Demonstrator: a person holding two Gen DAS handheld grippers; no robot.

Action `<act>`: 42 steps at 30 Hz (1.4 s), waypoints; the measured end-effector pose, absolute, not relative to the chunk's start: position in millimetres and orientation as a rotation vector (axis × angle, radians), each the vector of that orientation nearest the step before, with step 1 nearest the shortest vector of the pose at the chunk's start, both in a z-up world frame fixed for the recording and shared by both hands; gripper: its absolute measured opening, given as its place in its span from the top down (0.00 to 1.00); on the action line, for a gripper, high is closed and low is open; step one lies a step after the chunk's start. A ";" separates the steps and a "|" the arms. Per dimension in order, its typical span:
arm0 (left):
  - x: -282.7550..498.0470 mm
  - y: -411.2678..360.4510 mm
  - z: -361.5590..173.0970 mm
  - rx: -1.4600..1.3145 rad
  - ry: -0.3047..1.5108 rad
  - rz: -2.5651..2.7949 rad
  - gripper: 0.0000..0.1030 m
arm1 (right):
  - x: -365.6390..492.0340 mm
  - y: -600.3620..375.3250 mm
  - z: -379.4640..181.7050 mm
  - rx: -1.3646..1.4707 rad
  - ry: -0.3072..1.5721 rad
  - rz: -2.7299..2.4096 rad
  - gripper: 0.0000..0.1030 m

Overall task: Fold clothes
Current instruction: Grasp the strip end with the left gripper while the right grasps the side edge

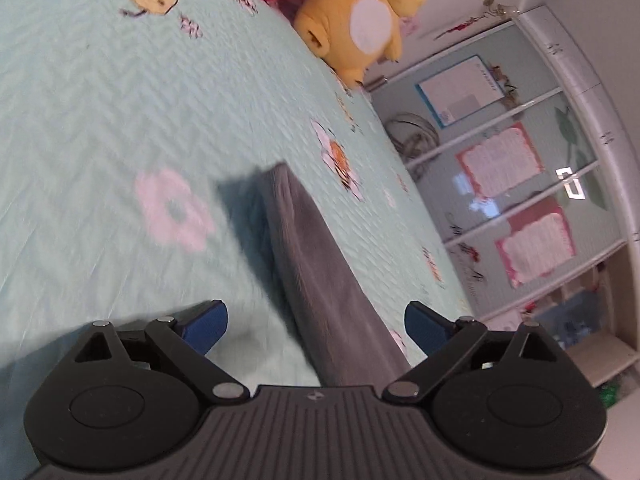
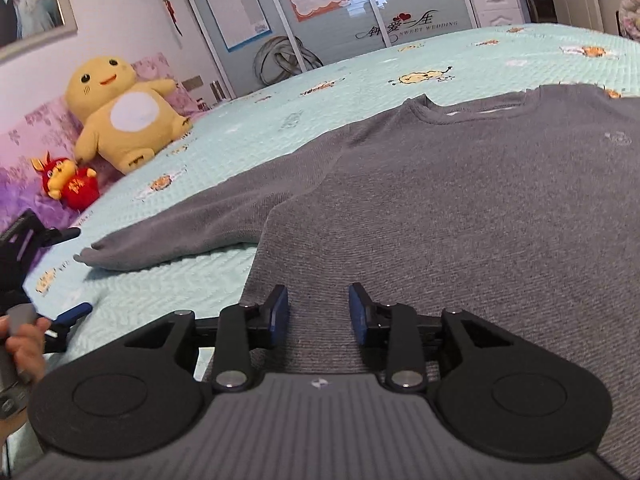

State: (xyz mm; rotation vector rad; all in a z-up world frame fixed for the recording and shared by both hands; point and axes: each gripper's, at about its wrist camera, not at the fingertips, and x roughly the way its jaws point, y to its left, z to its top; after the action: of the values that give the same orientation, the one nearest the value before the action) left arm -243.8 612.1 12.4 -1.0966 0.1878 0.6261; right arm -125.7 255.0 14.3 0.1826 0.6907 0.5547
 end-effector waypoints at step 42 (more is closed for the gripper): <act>-174.4 423.8 58.4 -0.008 0.181 0.300 0.98 | -90.3 324.5 93.8 0.221 0.680 0.910 0.27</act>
State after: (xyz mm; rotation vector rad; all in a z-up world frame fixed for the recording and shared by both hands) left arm -174.4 423.8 58.4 -0.0076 0.1813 0.3001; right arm -90.3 324.5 93.8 0.2209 0.6798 0.9102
